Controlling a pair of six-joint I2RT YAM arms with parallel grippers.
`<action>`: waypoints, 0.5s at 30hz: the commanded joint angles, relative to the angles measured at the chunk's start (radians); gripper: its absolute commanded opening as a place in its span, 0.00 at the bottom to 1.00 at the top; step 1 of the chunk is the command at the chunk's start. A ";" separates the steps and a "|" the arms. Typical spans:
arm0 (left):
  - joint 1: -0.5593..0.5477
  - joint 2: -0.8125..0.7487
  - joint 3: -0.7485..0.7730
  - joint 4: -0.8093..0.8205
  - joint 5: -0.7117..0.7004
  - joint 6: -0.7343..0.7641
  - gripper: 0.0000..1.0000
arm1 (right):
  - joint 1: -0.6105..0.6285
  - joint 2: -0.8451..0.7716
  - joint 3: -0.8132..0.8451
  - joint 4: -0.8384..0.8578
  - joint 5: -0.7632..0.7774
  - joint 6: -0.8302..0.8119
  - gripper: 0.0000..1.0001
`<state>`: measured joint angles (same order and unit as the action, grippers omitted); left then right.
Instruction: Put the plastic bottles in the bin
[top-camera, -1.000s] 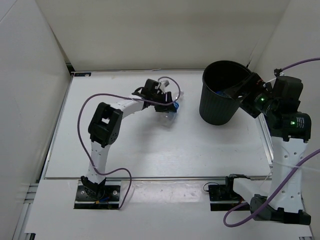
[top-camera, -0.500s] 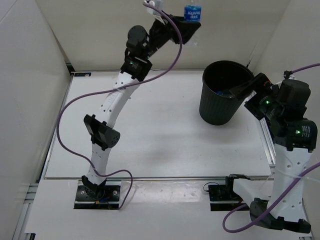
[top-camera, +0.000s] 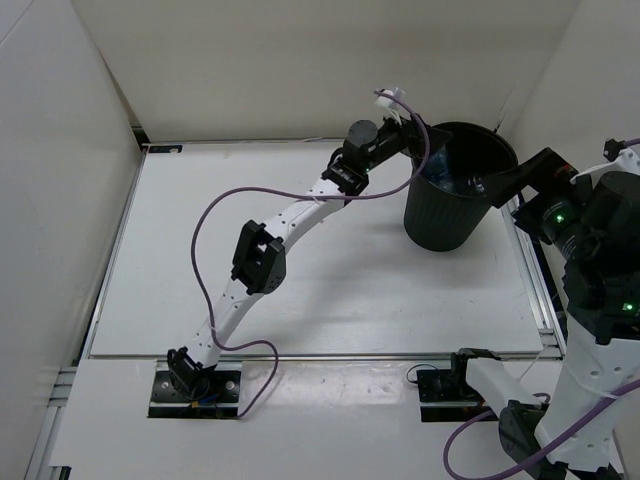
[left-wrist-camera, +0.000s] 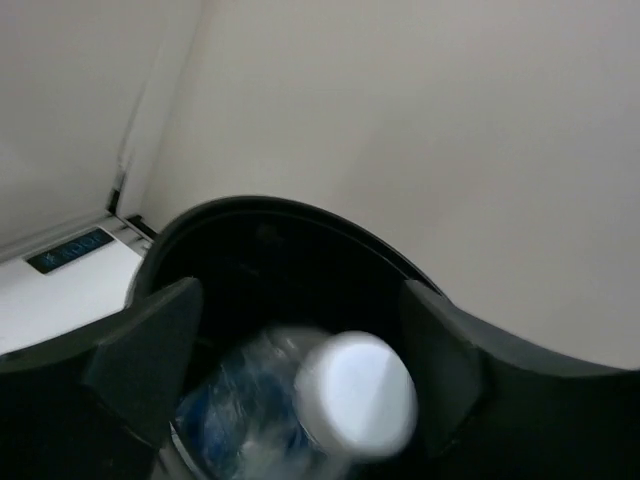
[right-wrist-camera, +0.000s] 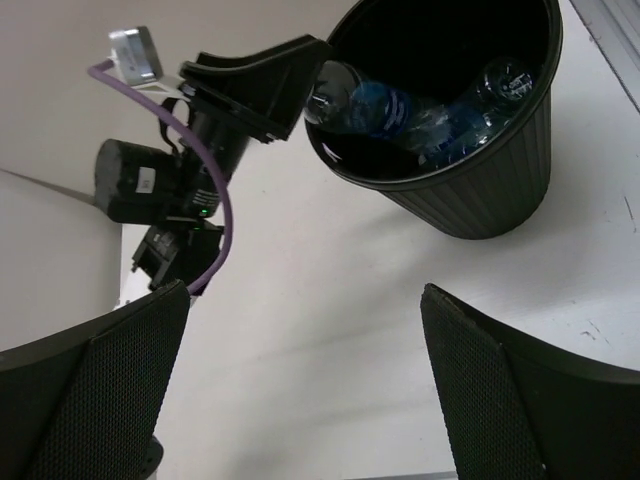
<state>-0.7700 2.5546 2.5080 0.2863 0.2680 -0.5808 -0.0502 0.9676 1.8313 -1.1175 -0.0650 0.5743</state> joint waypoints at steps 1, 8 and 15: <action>-0.014 -0.128 -0.008 0.007 -0.021 0.015 1.00 | 0.004 0.013 0.000 -0.016 0.019 -0.034 1.00; 0.034 -0.330 -0.129 -0.125 -0.050 0.151 1.00 | 0.004 0.049 -0.009 -0.060 0.043 -0.044 1.00; 0.064 -0.859 -0.565 -0.276 -0.293 0.467 1.00 | 0.004 0.096 -0.059 -0.075 -0.047 -0.102 1.00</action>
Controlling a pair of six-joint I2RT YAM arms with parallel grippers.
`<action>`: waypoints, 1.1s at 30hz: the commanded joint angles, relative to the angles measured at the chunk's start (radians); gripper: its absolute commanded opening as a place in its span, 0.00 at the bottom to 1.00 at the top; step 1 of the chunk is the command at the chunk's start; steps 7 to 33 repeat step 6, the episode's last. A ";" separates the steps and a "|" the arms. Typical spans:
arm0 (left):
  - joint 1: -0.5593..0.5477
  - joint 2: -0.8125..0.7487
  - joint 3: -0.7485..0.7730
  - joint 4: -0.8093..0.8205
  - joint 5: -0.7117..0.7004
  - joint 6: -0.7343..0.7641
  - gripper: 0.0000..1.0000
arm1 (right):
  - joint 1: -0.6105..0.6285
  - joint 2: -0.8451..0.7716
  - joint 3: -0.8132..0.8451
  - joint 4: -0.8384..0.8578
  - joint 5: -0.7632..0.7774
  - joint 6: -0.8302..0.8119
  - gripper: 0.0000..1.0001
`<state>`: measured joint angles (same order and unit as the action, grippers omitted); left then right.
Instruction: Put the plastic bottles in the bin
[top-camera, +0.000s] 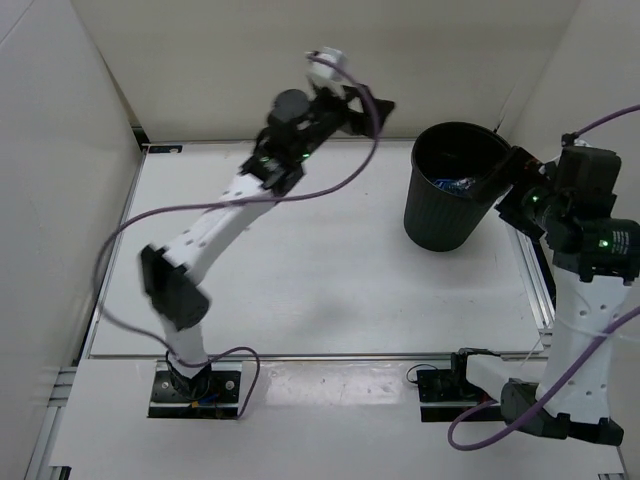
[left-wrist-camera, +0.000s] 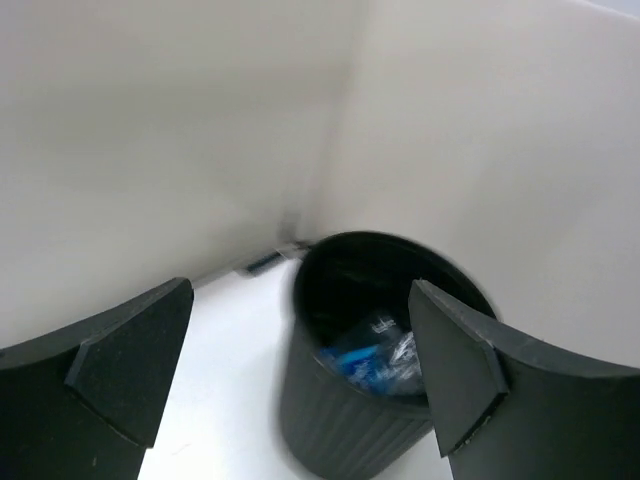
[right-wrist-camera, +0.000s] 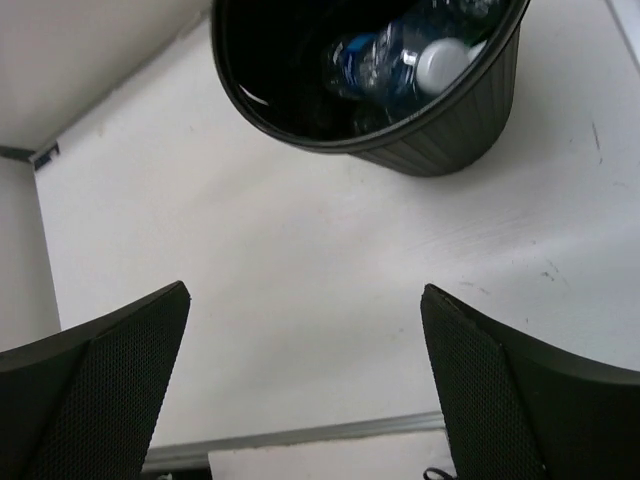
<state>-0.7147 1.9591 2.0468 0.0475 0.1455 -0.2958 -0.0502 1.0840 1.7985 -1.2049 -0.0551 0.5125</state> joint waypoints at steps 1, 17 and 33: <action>0.009 -0.398 -0.258 -0.037 -0.232 0.213 1.00 | 0.004 -0.021 -0.027 0.013 -0.057 -0.040 1.00; 0.062 -0.738 -0.708 -0.087 -0.680 0.302 1.00 | 0.004 -0.021 -0.054 0.010 -0.049 -0.040 1.00; 0.062 -0.738 -0.708 -0.087 -0.680 0.302 1.00 | 0.004 -0.021 -0.054 0.010 -0.049 -0.040 1.00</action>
